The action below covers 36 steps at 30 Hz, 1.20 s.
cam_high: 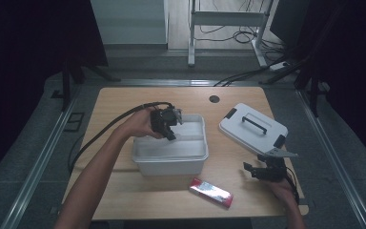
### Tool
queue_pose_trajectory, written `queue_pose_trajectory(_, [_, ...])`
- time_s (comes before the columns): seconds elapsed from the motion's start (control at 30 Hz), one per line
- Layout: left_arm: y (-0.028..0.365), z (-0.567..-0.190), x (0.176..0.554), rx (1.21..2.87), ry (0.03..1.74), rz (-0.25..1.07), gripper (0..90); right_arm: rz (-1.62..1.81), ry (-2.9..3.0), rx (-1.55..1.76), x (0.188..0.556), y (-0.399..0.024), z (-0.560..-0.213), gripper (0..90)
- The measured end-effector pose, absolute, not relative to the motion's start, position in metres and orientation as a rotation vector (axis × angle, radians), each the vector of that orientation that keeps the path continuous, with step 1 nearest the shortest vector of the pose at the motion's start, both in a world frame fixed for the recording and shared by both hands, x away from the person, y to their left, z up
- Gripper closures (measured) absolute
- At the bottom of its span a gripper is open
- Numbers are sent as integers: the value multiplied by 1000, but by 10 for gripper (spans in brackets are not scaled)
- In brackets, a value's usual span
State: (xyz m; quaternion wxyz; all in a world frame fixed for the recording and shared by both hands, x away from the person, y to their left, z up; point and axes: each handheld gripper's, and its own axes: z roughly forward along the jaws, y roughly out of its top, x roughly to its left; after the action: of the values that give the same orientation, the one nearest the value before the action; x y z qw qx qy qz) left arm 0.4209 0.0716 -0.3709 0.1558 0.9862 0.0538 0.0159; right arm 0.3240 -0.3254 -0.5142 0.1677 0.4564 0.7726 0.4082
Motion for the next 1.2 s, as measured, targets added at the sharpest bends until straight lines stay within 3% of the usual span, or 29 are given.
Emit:
queue_pose_trajectory(0.77, [75, -361, 424, 2798, 107, 51, 898, 1159, 2180, 1311, 323, -329, -513, 217])
queue_pose_trajectory(1.2, [104, -304, 413, 2667, 154, 142, 898, 1155, 2179, 1312, 323, -329, -513, 217])
